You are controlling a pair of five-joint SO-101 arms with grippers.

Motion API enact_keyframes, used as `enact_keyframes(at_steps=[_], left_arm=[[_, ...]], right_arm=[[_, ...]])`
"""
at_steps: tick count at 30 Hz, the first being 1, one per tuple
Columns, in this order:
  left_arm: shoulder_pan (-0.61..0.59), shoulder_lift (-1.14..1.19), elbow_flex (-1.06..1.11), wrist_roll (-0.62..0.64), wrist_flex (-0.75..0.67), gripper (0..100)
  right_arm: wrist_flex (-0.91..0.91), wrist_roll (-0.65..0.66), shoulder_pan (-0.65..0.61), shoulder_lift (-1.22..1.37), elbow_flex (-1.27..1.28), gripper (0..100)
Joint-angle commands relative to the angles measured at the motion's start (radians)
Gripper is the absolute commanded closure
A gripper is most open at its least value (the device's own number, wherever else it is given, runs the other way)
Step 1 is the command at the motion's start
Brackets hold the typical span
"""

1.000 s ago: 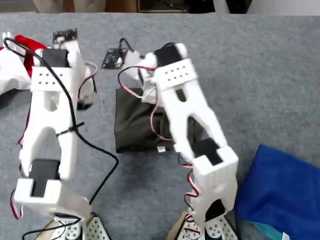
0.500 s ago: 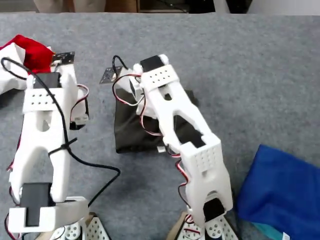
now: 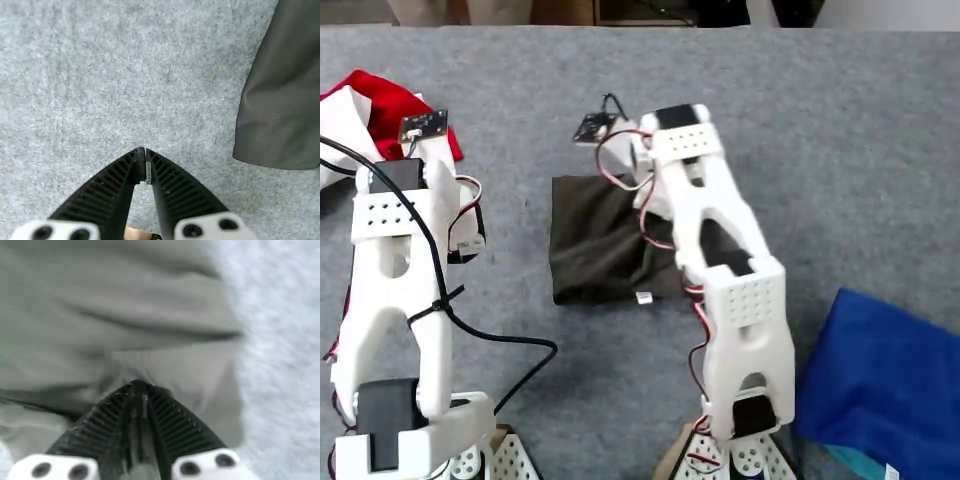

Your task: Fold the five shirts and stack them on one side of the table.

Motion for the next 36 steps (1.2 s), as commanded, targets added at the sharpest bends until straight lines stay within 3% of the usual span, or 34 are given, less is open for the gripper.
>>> enact_keyframes(at_steps=[1, 10, 17, 25, 30, 36], left_arm=[[0.000, -0.036, -0.002, -0.011, -0.011, 98], [0.000, -0.036, -0.002, -0.011, -0.011, 98], [0.000, -0.036, -0.002, -0.011, -0.011, 98], [-0.006, -0.036, -0.002, -0.011, -0.008, 98], [-0.006, -0.036, 0.000, -0.011, -0.011, 98], [-0.006, -0.036, 0.000, -0.011, -0.011, 98]], right_arm=[[-0.012, 0.044, 0.059, -0.010, -0.101, 99.2], [-0.071, 0.106, 0.116, -0.013, -0.173, 99.1], [0.193, 0.101, -0.074, -0.015, -0.223, 99.3], [0.198, 0.074, -0.176, 0.007, -0.193, 99.3], [0.114, 0.072, -0.170, 0.090, -0.162, 99.3], [0.029, 0.075, -0.070, 0.165, -0.196, 99.1]])
